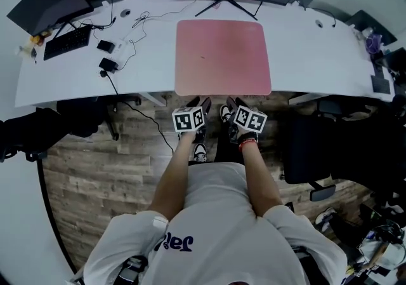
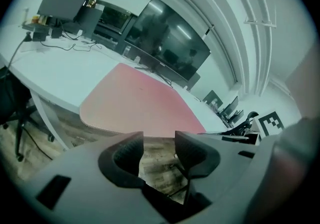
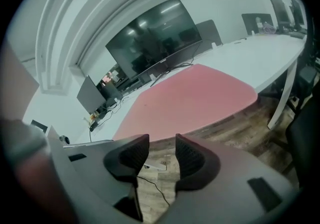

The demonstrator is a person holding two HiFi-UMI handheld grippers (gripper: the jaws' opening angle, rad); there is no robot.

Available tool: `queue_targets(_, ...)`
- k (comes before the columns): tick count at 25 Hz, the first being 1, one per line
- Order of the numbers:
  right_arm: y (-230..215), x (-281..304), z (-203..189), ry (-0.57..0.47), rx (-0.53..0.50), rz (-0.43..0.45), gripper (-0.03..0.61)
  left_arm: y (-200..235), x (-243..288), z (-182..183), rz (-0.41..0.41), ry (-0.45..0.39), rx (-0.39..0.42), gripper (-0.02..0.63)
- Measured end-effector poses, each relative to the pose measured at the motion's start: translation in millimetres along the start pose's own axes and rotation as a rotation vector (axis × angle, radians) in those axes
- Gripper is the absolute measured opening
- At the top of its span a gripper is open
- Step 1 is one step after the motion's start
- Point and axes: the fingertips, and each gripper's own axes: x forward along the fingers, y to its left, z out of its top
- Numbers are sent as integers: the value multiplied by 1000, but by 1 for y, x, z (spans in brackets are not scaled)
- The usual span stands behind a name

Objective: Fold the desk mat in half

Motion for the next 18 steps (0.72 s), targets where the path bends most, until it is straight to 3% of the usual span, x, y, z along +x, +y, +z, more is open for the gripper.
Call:
queue_targets(5, -11, 13, -7, 21, 44, 4, 181, 4, 14, -14, -15, 88, -43, 233)
queue_targets(11, -15, 25, -5, 21, 113, 25, 225, 7, 28, -16, -38, 87, -174, 235)
queue_targets(18, -25, 36, -3, 15, 246, 57, 232, 16, 42, -9, -60, 28, -437, 242)
